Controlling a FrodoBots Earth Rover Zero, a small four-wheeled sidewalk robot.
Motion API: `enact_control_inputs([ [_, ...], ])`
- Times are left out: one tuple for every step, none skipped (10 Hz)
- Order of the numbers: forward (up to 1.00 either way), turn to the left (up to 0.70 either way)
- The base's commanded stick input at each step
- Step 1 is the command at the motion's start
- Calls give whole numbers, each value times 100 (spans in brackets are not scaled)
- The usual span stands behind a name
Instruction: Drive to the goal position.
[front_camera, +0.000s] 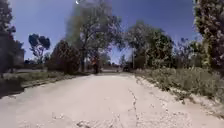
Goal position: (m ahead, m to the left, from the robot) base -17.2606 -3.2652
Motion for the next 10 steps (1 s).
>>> enact_control_inputs([
  [70, 1],
  [70, 1],
  [70, 1],
  [70, 1],
  [70, 1],
  [70, 1],
  [70, 1],
  [70, 1],
  [70, 1],
  [70, 2],
])
